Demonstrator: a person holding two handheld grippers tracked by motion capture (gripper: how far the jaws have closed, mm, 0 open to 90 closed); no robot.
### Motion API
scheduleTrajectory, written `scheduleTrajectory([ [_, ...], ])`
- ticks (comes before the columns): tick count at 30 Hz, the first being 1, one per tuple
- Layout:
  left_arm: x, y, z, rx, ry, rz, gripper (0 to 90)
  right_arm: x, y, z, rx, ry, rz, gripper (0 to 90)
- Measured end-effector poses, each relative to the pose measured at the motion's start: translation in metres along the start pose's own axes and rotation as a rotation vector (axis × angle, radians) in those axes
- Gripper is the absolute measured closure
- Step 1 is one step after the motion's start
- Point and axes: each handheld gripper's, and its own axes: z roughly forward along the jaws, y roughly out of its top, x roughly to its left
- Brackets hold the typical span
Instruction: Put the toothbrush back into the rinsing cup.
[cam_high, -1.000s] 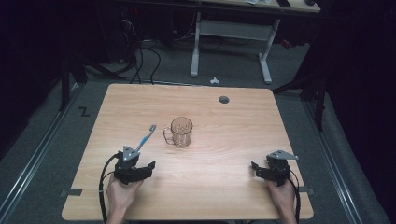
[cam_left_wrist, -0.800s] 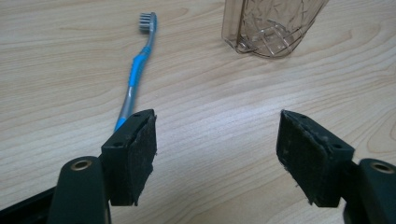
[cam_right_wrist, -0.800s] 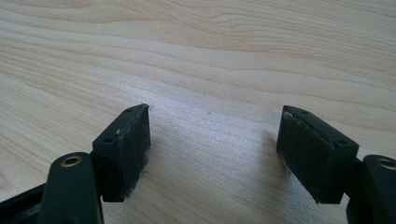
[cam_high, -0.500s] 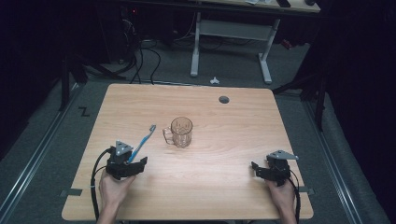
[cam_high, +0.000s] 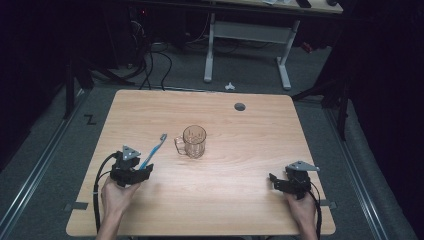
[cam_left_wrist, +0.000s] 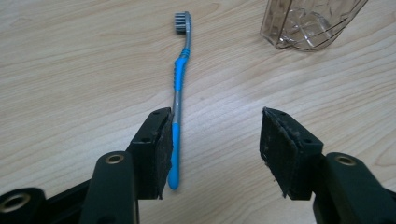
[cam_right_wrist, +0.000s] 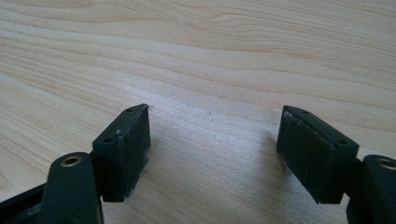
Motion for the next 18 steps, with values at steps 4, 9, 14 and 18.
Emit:
scheduleTrajectory([
  [4, 0.003, 0.003, 0.0, -0.012, -0.005, -0.009, 44.7, 0.0, 0.0, 0.0, -0.001, 0.0, -0.001, 26.2],
  [9, 0.006, 0.008, 0.001, 0.01, -0.011, -0.011, 44.4, 0.0, 0.0, 0.0, 0.0, 0.001, 0.0, 26.2],
  [14, 0.009, 0.015, 0.005, 0.041, -0.015, -0.013, 41.3, 0.0, 0.0, 0.0, 0.0, 0.001, -0.001, 26.2],
  [18, 0.009, 0.02, 0.008, 0.066, -0.008, 0.008, 40.8, 0.0, 0.0, 0.0, 0.0, 0.001, -0.002, 26.2],
])
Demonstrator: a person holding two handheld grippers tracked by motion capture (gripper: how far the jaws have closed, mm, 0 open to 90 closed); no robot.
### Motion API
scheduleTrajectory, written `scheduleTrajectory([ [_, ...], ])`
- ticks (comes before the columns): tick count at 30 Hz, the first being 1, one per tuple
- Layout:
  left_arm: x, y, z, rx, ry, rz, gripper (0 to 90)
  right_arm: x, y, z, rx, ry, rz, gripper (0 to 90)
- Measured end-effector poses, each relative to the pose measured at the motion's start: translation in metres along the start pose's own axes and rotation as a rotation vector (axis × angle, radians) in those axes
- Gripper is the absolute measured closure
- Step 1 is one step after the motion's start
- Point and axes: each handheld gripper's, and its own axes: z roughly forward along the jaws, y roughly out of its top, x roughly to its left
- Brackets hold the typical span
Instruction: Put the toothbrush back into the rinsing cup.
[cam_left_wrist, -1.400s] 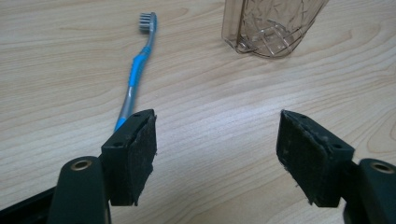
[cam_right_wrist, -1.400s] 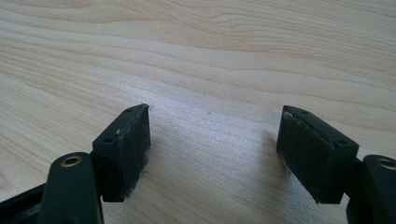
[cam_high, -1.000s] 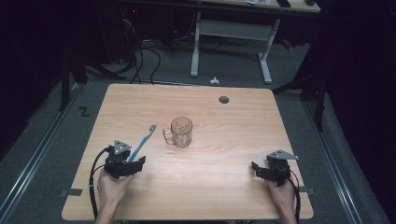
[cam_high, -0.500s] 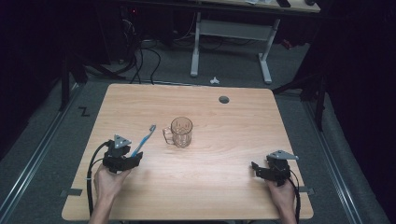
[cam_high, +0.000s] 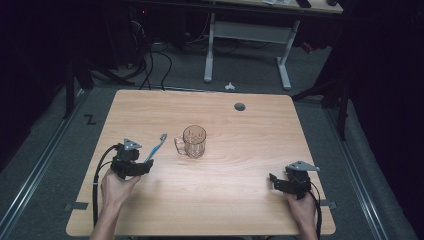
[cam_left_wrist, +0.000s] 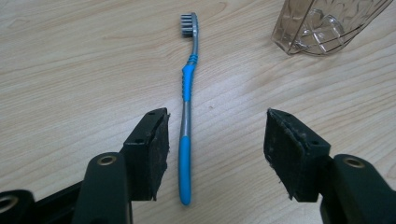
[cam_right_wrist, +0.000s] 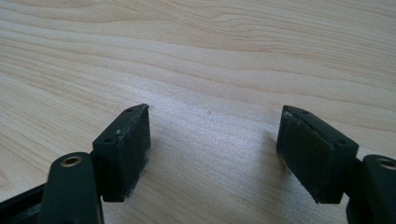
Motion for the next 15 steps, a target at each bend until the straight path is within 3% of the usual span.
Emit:
scheduleTrajectory([
  [15, 0.005, 0.022, 0.006, 0.038, 0.015, 0.037, 39.6, 0.0, 0.0, 0.0, 0.0, 0.0, 0.001, 26.2],
])
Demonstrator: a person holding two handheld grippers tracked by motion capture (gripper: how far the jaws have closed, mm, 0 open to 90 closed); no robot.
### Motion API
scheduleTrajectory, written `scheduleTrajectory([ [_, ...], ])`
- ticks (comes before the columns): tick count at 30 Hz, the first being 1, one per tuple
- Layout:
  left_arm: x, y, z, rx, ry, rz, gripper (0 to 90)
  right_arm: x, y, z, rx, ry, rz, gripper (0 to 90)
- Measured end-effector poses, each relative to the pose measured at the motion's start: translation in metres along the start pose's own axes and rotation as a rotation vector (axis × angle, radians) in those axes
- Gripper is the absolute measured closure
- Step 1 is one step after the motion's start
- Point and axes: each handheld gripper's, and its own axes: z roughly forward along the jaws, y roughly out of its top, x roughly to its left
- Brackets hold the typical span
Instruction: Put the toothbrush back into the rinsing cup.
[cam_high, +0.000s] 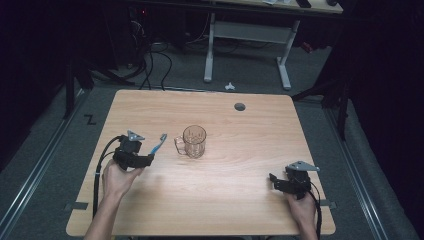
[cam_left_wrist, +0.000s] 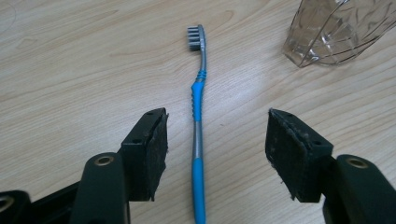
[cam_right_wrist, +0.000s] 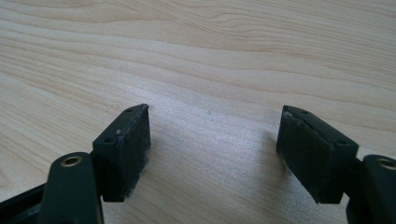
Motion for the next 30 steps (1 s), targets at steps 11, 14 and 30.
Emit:
scheduleTrajectory([
  [11, -0.001, 0.02, 0.009, 0.017, 0.004, 0.048, 43.6, 0.0, 0.0, 0.0, 0.0, 0.0, -0.001, 26.2],
  [14, -0.001, 0.026, 0.012, 0.029, -0.015, 0.061, 44.7, 0.0, 0.0, 0.0, 0.0, 0.0, 0.0, 26.2],
  [30, 0.001, 0.047, 0.043, 0.135, -0.003, 0.096, 48.4, 0.0, 0.0, 0.0, 0.0, 0.0, 0.0, 26.2],
])
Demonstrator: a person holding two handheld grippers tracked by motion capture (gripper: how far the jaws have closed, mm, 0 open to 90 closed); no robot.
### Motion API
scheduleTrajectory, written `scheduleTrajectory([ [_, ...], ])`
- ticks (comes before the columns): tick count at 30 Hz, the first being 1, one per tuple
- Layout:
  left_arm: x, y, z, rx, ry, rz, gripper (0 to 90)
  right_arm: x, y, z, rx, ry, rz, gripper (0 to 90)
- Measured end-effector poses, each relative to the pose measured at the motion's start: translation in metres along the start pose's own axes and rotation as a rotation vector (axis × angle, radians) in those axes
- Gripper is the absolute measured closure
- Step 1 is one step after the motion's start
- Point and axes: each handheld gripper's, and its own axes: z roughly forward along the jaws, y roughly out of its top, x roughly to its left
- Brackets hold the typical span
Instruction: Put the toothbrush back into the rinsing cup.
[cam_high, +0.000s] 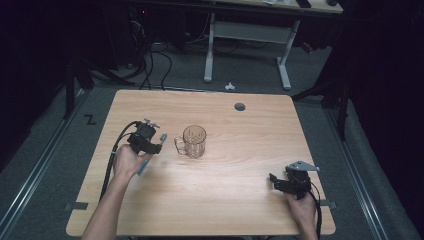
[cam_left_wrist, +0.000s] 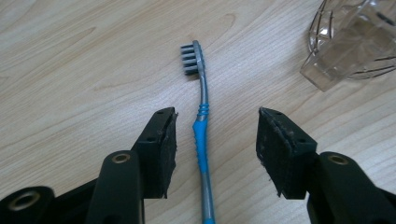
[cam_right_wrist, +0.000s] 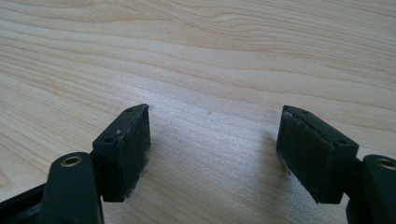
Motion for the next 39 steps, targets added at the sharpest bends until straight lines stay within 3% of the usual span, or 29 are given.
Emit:
scheduleTrajectory([
  [9, 0.002, 0.009, 0.014, 0.041, -0.013, 0.008, 52.5, 0.0, 0.0, 0.0, 0.0, 0.0, 0.0, 26.2],
  [12, 0.004, 0.008, 0.023, 0.081, -0.005, 0.003, 54.5, 0.0, 0.0, 0.0, 0.0, 0.0, 0.0, 26.2],
  [16, 0.005, 0.009, 0.025, 0.078, -0.004, -0.006, 56.6, 0.0, 0.0, 0.0, 0.0, 0.0, 0.0, 26.2],
  [20, 0.011, 0.008, 0.032, 0.098, -0.004, -0.039, 58.1, 0.0, 0.0, 0.0, 0.0, 0.0, 0.0, 26.2],
  [39, 0.014, 0.007, 0.045, 0.135, -0.022, -0.029, 71.9, 0.0, 0.0, 0.0, 0.0, 0.0, 0.001, 26.2],
])
